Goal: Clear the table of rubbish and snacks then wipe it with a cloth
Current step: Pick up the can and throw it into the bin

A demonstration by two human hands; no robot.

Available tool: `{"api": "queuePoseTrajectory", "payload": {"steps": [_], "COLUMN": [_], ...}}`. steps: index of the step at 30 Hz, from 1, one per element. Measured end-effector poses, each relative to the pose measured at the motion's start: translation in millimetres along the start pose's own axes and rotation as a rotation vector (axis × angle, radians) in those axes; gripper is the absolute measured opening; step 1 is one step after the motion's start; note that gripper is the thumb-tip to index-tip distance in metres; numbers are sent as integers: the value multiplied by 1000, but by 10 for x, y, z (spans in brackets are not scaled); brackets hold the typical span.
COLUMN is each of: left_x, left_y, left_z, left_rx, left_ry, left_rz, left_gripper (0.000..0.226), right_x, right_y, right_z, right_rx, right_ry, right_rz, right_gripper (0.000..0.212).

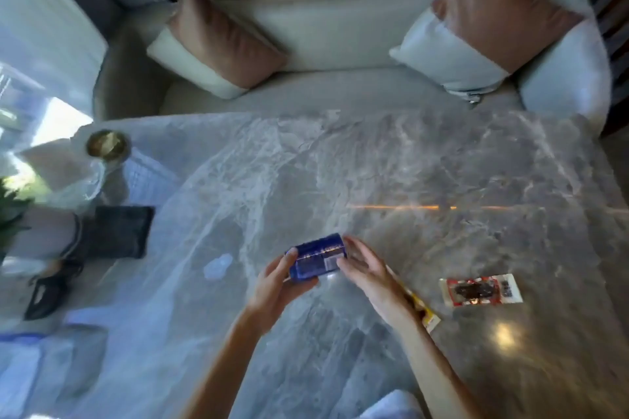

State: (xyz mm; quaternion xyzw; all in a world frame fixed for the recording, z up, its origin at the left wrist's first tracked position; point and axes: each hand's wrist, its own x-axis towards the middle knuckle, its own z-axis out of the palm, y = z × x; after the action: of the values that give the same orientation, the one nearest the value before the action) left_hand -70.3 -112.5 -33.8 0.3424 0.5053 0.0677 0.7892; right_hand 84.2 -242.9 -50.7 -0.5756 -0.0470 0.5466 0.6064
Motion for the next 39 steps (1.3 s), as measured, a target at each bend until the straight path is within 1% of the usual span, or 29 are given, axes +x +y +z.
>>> {"api": "queuePoseTrajectory", "payload": {"steps": [4, 6, 11, 15, 17, 19, 21, 23, 25, 27, 30, 33, 35, 37, 39], "left_x": [-753, -1102, -1944, -2643, -2972, -3282, -3563, -3802, -3948, -3945, -3699, -3232, -2834, -2390, -1910], "left_y": [-266, -361, -637, -969, -1178, -1418, -1668, -1885, -2062, -2246, -2480, -2795, -3058, -3306, -3581], "left_z": [-813, -1186, -2082, -2873, -3287, -3681, -4032, -4336, -4621, -4930, -5409, -5894, -6198, -6460, -6686], "left_rx": [-122, -156, -292, -428, -509, -597, -727, -851, -980, -1146, -1298, -1372, -1428, -1427, -1370], "left_ry": [115, 140, 234, 304, 377, 483, 606, 705, 781, 842, 869, 882, 862, 848, 840], "left_rz": [-17, -14, 102, 248, 297, 322, 338, 362, 384, 401, 399, 321, 256, 204, 152], "left_gripper": [45, 42, 40, 43, 48, 54, 60, 61, 57, 51, 52, 60, 62, 62, 57], "right_x": [-322, -471, -832, -1155, -1313, -1471, -1596, -1721, -1808, -1842, -1729, -1451, -1208, -917, -607], "right_y": [410, 562, 851, 1272, 1561, 1871, 2205, 2562, 2916, 3296, 3950, 4659, 5114, 5543, 5955], "right_z": [625, 962, 1925, 2827, 3281, 3760, 4231, 4682, 5079, 5418, 5729, 5784, 5725, 5630, 5514], "right_rx": [-101, -157, -234, -303, -385, -498, -593, -676, -732, -766, -778, -768, -746, -720, -701], "right_ry": [-258, -344, -504, -526, -570, -662, -756, -824, -865, -876, -829, -723, -649, -568, -472], "right_rz": [166, 234, 383, 507, 579, 656, 724, 782, 836, 865, 898, 908, 921, 932, 938], "right_gripper": [59, 60, 63, 59, 58, 56, 59, 62, 64, 64, 53, 51, 53, 59, 64]}}
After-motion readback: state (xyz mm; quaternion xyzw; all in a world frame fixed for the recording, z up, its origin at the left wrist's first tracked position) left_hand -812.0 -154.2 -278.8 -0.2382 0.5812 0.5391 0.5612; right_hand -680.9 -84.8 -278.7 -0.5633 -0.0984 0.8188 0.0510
